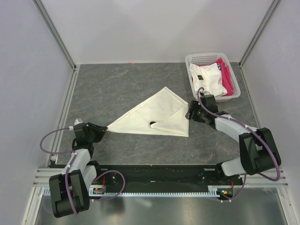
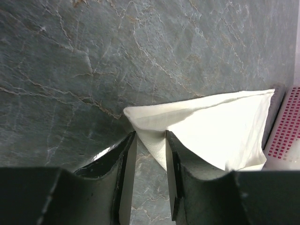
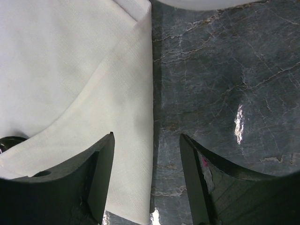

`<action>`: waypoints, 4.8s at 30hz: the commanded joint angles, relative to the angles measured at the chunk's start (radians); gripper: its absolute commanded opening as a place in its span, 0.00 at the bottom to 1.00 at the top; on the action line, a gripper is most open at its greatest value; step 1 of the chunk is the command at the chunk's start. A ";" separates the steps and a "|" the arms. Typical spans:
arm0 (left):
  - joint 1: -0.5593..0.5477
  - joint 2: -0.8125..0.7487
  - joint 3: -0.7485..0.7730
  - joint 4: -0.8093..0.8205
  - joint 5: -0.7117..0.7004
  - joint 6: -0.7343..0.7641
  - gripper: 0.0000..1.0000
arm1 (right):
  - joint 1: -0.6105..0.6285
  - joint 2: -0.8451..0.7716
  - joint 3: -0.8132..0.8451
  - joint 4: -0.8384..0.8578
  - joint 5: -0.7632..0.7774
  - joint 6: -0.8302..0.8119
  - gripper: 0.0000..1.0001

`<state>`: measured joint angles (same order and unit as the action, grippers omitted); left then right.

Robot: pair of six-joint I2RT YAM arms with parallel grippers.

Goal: Fold the napkin, place the utensils inside, and roll it up
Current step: Fold the napkin

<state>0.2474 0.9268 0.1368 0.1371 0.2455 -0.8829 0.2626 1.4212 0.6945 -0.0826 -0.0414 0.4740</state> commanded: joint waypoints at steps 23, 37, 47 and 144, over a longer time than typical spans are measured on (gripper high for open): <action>0.003 -0.085 0.052 0.101 0.090 0.078 0.02 | 0.000 -0.025 -0.004 0.044 -0.041 -0.034 0.66; -0.440 0.076 0.274 0.286 0.109 0.130 0.02 | -0.002 -0.036 -0.013 0.049 -0.043 -0.023 0.66; -0.744 0.487 0.498 0.539 0.216 0.173 0.02 | -0.002 -0.060 -0.032 0.052 -0.022 -0.011 0.66; -0.800 0.432 0.402 0.030 -0.019 0.176 0.81 | -0.006 -0.136 -0.225 -0.013 -0.150 0.121 0.58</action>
<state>-0.5518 1.4094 0.5484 0.1535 0.2371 -0.6682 0.2569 1.2961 0.5083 -0.0780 -0.1463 0.5659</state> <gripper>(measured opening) 0.817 0.609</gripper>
